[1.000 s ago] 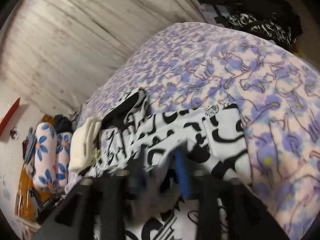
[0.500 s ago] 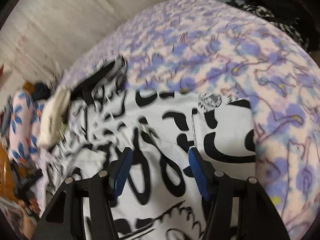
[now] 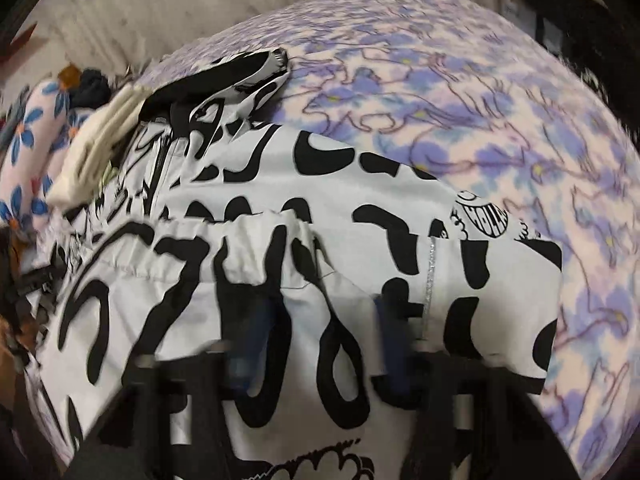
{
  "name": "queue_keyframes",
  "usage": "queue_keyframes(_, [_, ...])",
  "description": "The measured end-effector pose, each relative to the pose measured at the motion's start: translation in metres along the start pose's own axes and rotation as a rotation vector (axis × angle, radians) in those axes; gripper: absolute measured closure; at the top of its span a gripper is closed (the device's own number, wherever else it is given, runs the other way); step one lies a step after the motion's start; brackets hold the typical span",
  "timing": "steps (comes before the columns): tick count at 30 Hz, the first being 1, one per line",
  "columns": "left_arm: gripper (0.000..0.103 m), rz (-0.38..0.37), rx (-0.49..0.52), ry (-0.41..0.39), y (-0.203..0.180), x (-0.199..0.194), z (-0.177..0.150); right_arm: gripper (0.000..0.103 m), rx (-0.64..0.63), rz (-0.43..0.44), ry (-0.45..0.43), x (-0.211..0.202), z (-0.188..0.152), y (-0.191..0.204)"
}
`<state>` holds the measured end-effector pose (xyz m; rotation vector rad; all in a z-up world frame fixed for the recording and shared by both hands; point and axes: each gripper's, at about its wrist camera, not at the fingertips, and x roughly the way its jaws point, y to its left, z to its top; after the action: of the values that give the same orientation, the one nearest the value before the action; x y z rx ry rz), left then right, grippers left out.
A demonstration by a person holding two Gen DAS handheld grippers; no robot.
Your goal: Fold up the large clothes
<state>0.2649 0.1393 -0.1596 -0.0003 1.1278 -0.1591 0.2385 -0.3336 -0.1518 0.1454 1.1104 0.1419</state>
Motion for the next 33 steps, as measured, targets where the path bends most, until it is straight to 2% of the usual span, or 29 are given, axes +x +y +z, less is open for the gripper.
queue_keyframes(1, [0.077, 0.03, 0.005, -0.008, -0.004, -0.002, 0.0, 0.091, 0.0, -0.011, -0.006, -0.001, -0.001, 0.0])
queue_keyframes(2, [0.089, 0.059, 0.015, -0.019, -0.007, -0.005, 0.0, 0.094, 0.001, -0.02, -0.018, -0.004, -0.002, 0.001])
queue_keyframes(3, [0.094, 0.1, 0.03, -0.039, -0.011, -0.011, -0.001, 0.096, 0.009, -0.026, -0.036, -0.009, -0.004, 0.0])
queue_keyframes(6, [0.098, 0.129, 0.015, -0.091, -0.011, -0.033, 0.0, 0.098, 0.055, -0.026, -0.103, -0.028, -0.007, -0.005])
queue_keyframes(10, [0.099, 0.122, -0.034, -0.187, -0.009, -0.07, 0.01, 0.098, 0.109, -0.022, -0.225, -0.063, -0.002, -0.005])
queue_keyframes(13, [0.099, 0.138, -0.062, -0.264, -0.012, -0.092, 0.025, 0.098, 0.132, -0.03, -0.346, -0.089, 0.015, 0.001])
queue_keyframes(16, [0.099, 0.161, -0.083, -0.308, -0.013, -0.095, 0.044, 0.098, 0.153, -0.041, -0.411, -0.095, 0.035, 0.003])
queue_keyframes(19, [0.099, 0.173, -0.105, -0.302, -0.012, -0.076, 0.061, 0.098, 0.166, -0.071, -0.401, -0.075, 0.056, 0.003])
queue_keyframes(22, [0.099, 0.177, -0.117, -0.256, -0.01, -0.041, 0.07, 0.098, 0.195, -0.117, -0.335, -0.034, 0.068, -0.003])
queue_keyframes(26, [0.098, 0.199, -0.114, -0.165, -0.005, 0.016, 0.068, 0.098, 0.222, -0.156, -0.211, 0.024, 0.063, -0.015])
queue_keyframes(28, [0.097, 0.195, -0.116, -0.127, -0.001, 0.038, 0.063, 0.096, 0.229, -0.165, -0.191, 0.038, 0.059, -0.018])
queue_keyframes(31, [0.092, 0.19, -0.129, -0.136, 0.001, 0.048, 0.062, 0.092, 0.241, -0.18, -0.194, 0.041, 0.057, -0.02])
queue_keyframes(32, [0.089, 0.184, -0.132, -0.132, 0.002, 0.049, 0.063, 0.087, 0.241, -0.182, -0.187, 0.041, 0.058, -0.02])
queue_keyframes(33, [0.082, 0.189, -0.136, -0.129, 0.003, 0.049, 0.064, 0.082, 0.24, -0.193, -0.176, 0.04, 0.058, -0.02])
